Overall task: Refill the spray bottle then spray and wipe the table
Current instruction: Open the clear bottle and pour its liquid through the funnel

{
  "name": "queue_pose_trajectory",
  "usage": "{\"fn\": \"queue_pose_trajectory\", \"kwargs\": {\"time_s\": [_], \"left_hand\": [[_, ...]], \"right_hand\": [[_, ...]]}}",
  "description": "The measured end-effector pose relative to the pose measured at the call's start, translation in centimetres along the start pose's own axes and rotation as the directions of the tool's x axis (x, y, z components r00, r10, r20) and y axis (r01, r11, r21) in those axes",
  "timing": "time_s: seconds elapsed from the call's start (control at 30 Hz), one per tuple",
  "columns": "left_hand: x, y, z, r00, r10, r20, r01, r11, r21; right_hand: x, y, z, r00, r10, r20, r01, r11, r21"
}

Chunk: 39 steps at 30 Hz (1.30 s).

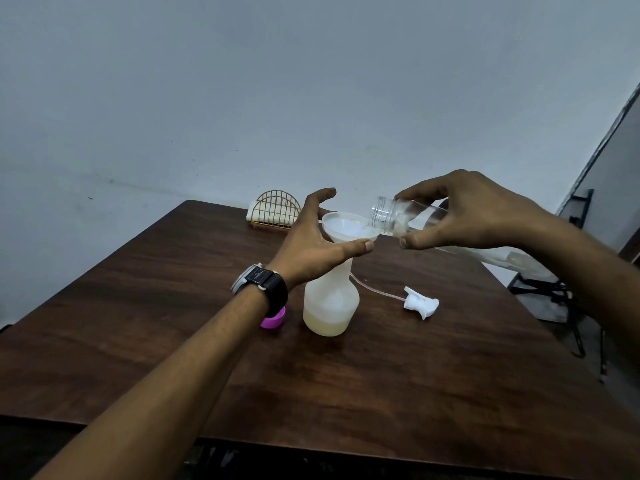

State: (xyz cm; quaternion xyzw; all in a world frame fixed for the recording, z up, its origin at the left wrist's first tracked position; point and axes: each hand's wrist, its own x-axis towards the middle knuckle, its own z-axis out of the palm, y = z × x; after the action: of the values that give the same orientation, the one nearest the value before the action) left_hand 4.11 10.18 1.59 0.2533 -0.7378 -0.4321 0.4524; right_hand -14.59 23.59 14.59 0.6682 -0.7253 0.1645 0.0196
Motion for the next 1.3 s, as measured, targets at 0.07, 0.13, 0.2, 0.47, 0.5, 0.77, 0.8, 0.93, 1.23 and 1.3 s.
{"fn": "queue_pose_trajectory", "kwargs": {"time_s": [0.07, 0.13, 0.2, 0.47, 0.5, 0.77, 0.8, 0.93, 1.23, 1.3], "left_hand": [[-0.04, 0.02, -0.03, 1.0, -0.001, 0.003, 0.001, 1.0, 0.001], [-0.1, 0.09, -0.04, 1.0, -0.006, 0.006, 0.006, 1.0, -0.002], [-0.15, 0.13, -0.05, 1.0, -0.007, 0.005, 0.007, 1.0, 0.001], [-0.21, 0.22, -0.12, 1.0, -0.012, 0.002, 0.012, 1.0, 0.019], [-0.21, 0.24, -0.11, 1.0, -0.014, 0.002, 0.014, 1.0, 0.017], [-0.18, 0.31, -0.12, 1.0, -0.014, 0.01, 0.014, 1.0, 0.021], [-0.17, 0.29, -0.13, 1.0, -0.014, 0.011, 0.014, 1.0, 0.021], [-0.14, 0.18, -0.13, 1.0, -0.002, 0.012, 0.002, 1.0, 0.022], [-0.18, 0.26, -0.1, 1.0, -0.005, 0.006, 0.005, 1.0, 0.019], [-0.17, 0.29, -0.11, 1.0, -0.006, 0.004, 0.006, 1.0, 0.02]], "right_hand": [[-0.04, -0.01, -0.01, 1.0, -0.003, -0.002, 0.003, 1.0, 0.003], [-0.08, -0.01, 0.01, 1.0, -0.004, -0.002, 0.004, 1.0, 0.003], [-0.08, -0.05, 0.0, 1.0, -0.007, -0.003, 0.007, 1.0, 0.003], [0.07, -0.23, -0.06, 1.0, -0.013, -0.007, 0.013, 1.0, -0.002], [0.08, -0.26, -0.03, 1.0, -0.011, -0.007, 0.011, 1.0, -0.005], [0.26, -0.35, -0.04, 1.0, -0.03, 0.003, 0.03, 0.999, -0.042], [0.3, -0.36, -0.06, 1.0, -0.029, 0.004, 0.03, 0.999, -0.046], [0.37, -0.45, -0.12, 0.999, -0.036, 0.014, 0.037, 0.998, -0.051], [0.6, -0.72, -0.14, 0.998, -0.054, 0.023, 0.056, 0.996, -0.069], [0.66, -0.77, -0.04, 0.998, -0.057, 0.025, 0.059, 0.996, -0.072]]}}
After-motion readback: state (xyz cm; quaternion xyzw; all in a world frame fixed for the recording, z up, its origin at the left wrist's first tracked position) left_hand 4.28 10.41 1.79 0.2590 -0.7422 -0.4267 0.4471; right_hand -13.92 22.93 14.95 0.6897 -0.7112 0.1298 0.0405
